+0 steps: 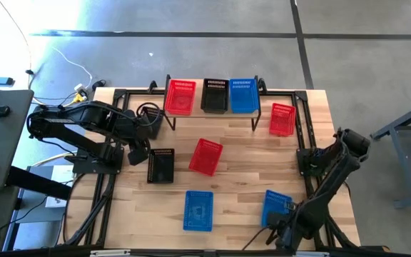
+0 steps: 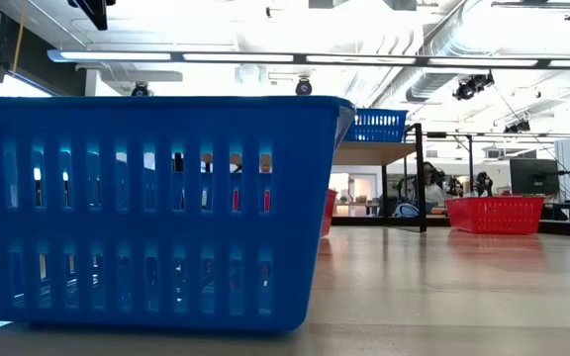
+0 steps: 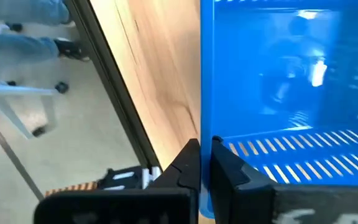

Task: Stack baskets on shelf by color
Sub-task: Stack the right blue bin on top of the blue bin on the shelf, then stack the bottom red bin on top of the red bin on the shelf

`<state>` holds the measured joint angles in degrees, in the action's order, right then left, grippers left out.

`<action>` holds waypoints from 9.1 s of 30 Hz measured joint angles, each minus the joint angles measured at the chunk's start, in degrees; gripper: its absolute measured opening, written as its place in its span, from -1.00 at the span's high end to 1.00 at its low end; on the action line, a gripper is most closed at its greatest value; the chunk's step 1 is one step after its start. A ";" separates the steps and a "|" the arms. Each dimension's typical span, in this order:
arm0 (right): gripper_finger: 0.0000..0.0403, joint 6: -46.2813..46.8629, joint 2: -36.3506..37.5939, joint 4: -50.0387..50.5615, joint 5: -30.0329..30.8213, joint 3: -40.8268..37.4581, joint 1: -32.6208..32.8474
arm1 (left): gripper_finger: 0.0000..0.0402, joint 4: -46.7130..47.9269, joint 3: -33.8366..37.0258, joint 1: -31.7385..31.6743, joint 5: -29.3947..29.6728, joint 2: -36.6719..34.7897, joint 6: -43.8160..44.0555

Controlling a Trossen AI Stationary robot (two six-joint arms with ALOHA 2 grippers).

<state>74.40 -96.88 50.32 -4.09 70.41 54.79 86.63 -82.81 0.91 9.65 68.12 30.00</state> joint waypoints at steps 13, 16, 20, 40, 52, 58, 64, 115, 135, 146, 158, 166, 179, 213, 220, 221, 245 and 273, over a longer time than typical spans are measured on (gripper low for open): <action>1.00 -10.32 0.13 13.48 5.89 12.78 -10.16 | 0.29 -1.07 0.00 0.00 -0.02 0.00 -1.53; 1.00 -13.35 0.13 17.05 7.57 15.54 -12.71 | 0.29 -1.05 0.00 0.00 -0.02 0.00 -3.16; 1.00 -18.00 0.13 22.01 10.26 18.95 -16.48 | 0.29 -1.03 0.00 0.00 -0.02 0.00 -5.96; 1.00 -49.02 0.18 38.56 29.21 32.70 -39.15 | 0.29 -1.03 0.00 0.00 -0.04 0.00 -11.20; 1.00 -76.37 0.35 39.71 31.03 35.65 -56.07 | 0.29 -1.03 0.00 0.00 -0.04 0.00 -10.64; 1.00 -86.24 0.83 39.72 31.02 35.65 -63.06 | 0.29 -1.23 0.00 0.00 -0.04 0.00 -10.49; 1.00 -91.55 1.36 39.70 29.85 35.65 -68.26 | 0.29 -3.23 0.00 0.00 0.00 0.00 -10.49; 0.55 -90.68 -1.81 38.34 17.61 35.65 -74.89 | 0.29 -3.78 0.00 -0.01 0.15 0.00 -8.97; 0.54 -69.09 -0.87 39.59 20.56 46.11 -67.78 | 0.29 -5.99 2.51 2.46 -0.25 -0.04 -7.66; 0.54 -58.38 -0.85 38.98 20.16 47.85 -64.30 | 0.29 -14.27 11.92 7.64 -4.41 -0.20 -6.54; 0.54 -43.66 -1.48 37.51 20.01 47.83 -55.46 | 0.29 -17.94 17.84 12.89 -4.64 -0.19 -6.15; 0.54 -28.49 -3.14 33.07 20.04 47.83 -50.70 | 0.29 -19.81 20.50 14.23 -4.59 -0.20 -4.62; 0.54 -24.39 -9.45 27.85 17.80 47.83 -47.86 | 0.29 -20.63 21.38 14.27 -4.28 -0.18 -4.99; 0.54 -50.48 -28.19 14.89 9.39 47.80 -43.79 | 0.29 -19.64 21.35 14.27 -7.72 -2.01 -4.65; 0.54 -50.96 -31.25 15.20 7.85 47.80 -43.89 | 0.29 -19.63 21.31 14.25 -7.65 -5.71 -4.48; 0.54 -51.14 -31.62 15.22 7.49 47.80 -43.91 | 0.29 -19.63 21.31 14.25 -7.64 -6.22 -4.48; 0.76 -50.22 -38.05 17.29 8.07 47.78 -44.55 | 0.29 -19.09 21.31 14.25 -6.91 -9.99 -4.65; 1.00 -56.85 -35.91 20.75 11.17 64.21 -42.14 | 0.29 -18.73 21.31 14.25 -6.86 -10.08 -4.63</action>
<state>17.56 -132.79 71.07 7.08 134.62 12.65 67.90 -61.49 15.16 2.79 58.04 25.36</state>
